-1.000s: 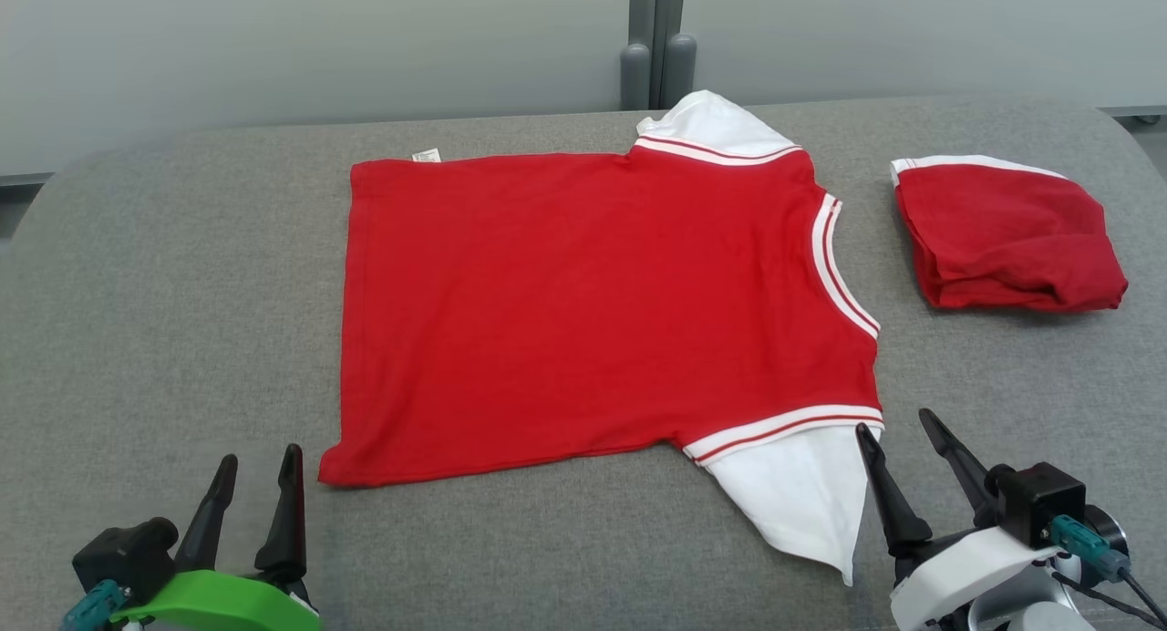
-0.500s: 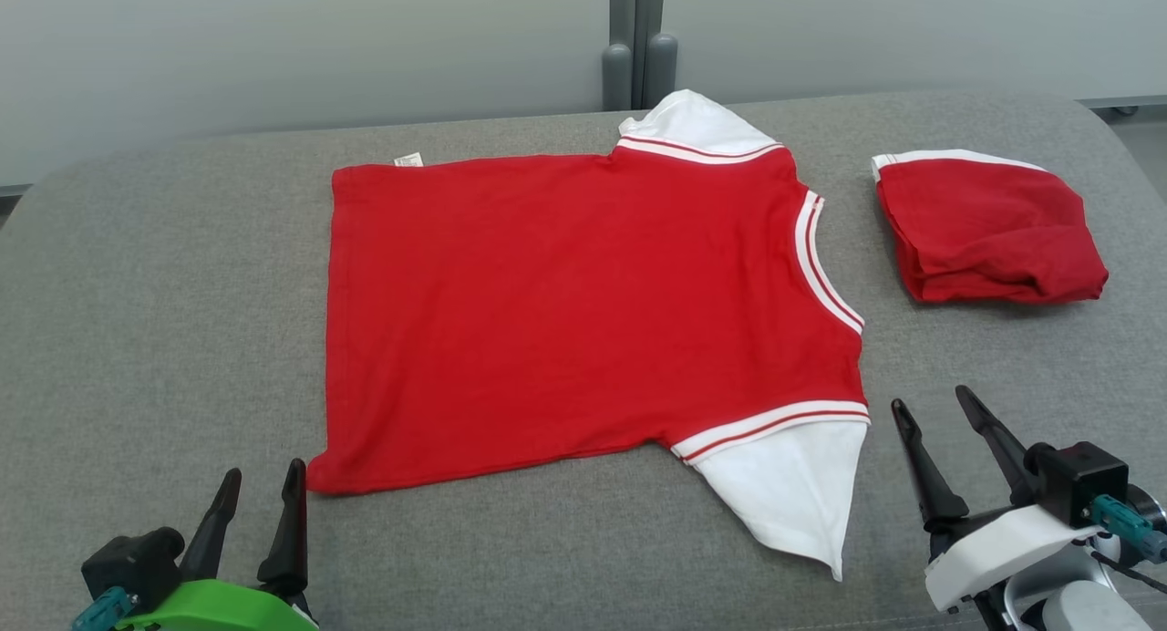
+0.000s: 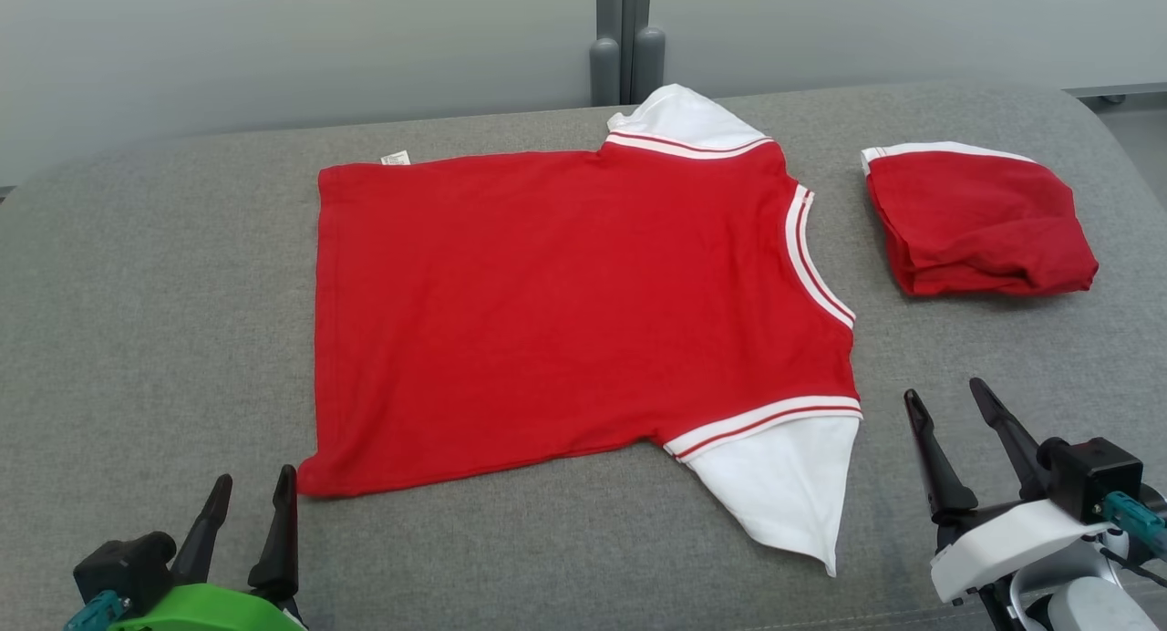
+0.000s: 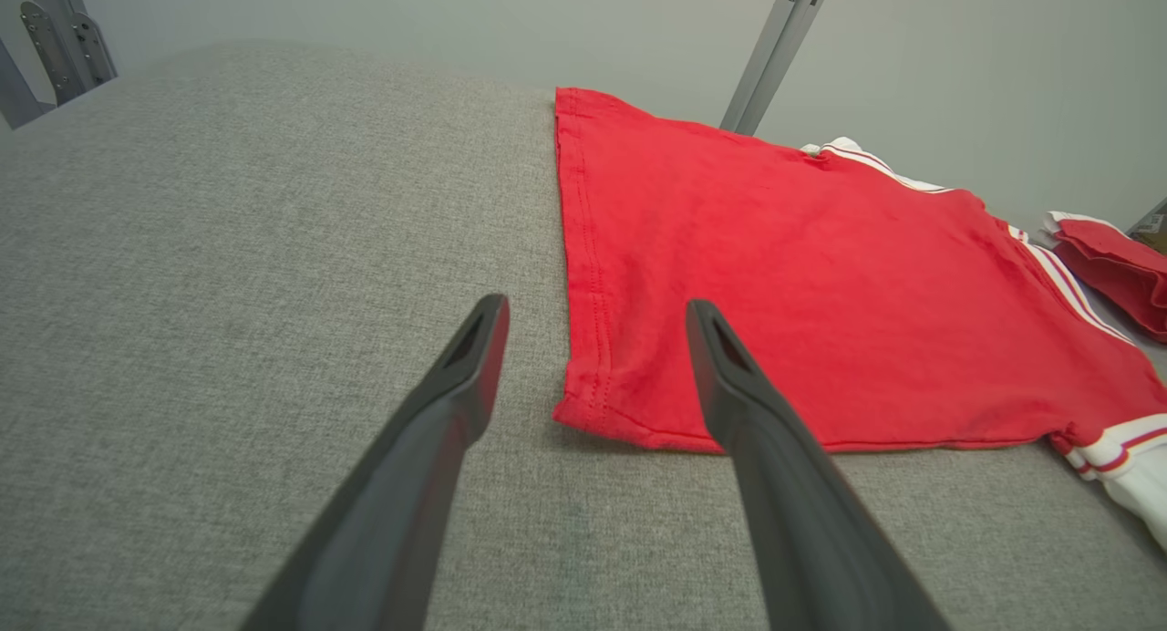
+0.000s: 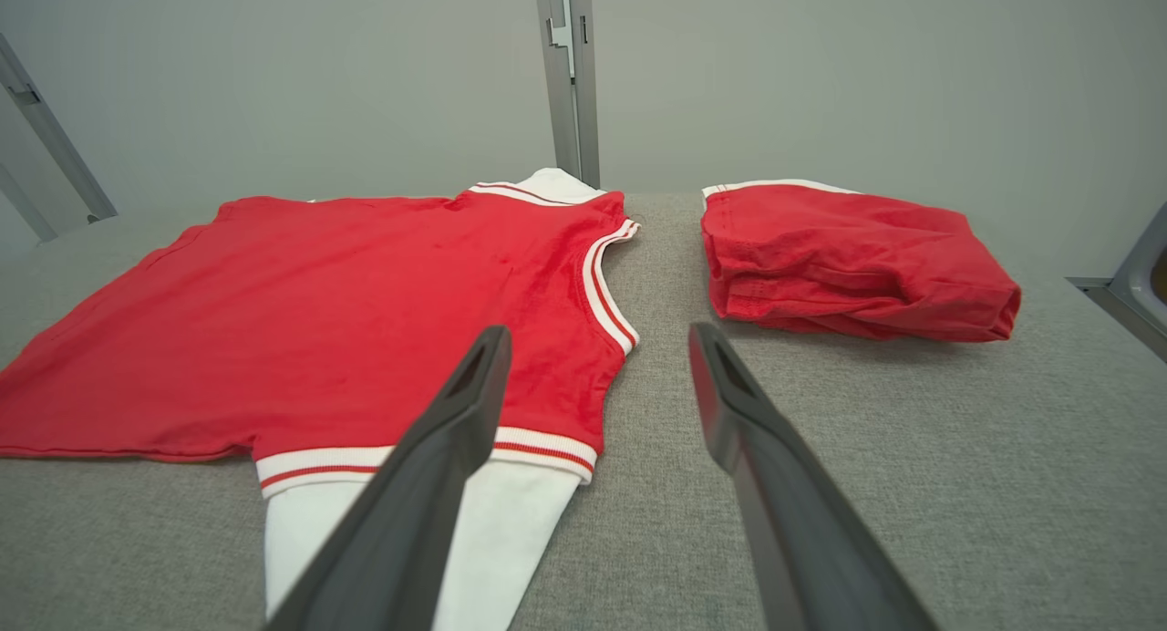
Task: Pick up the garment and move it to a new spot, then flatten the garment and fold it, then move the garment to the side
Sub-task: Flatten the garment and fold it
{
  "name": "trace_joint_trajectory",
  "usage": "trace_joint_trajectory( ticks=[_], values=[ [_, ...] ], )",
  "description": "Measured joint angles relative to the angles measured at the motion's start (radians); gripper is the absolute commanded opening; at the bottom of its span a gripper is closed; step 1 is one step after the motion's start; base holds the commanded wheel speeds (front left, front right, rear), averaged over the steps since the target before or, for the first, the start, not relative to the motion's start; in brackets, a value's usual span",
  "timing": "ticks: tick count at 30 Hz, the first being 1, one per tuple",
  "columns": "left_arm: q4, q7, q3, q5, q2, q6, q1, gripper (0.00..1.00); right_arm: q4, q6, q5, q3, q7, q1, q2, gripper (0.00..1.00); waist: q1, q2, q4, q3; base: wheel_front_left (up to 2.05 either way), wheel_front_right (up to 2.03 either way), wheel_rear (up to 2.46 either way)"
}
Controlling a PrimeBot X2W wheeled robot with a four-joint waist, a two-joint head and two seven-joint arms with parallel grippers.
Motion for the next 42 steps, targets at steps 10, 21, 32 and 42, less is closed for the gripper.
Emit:
trace_joint_trajectory(
  ticks=[10,21,32,42],
  values=[
    [0.017,0.000,-0.003,0.013,-0.015,-0.008,0.000,1.00,0.064,0.036,-0.014,0.054,-0.002,0.029,0.043,1.00,0.0000,0.0000,0.007,0.019,0.00,0.00,0.00],
    [0.018,0.000,0.020,0.020,-0.027,-0.017,0.000,1.00,0.162,0.062,-0.035,0.127,-0.003,0.096,0.078,1.00,0.0000,0.0000,0.028,0.051,0.00,0.00,0.00],
    [0.019,0.000,0.030,0.030,-0.025,-0.021,-0.005,1.00,0.226,0.070,-0.034,0.119,-0.003,0.064,0.103,0.97,0.0000,0.0000,0.024,0.085,0.00,0.00,0.00],
    [0.023,0.000,0.036,0.031,-0.026,-0.029,-0.020,1.00,0.256,0.073,-0.036,0.113,-0.007,0.032,0.114,0.40,0.0000,0.0000,0.037,0.109,0.00,0.00,0.00]
  ],
)
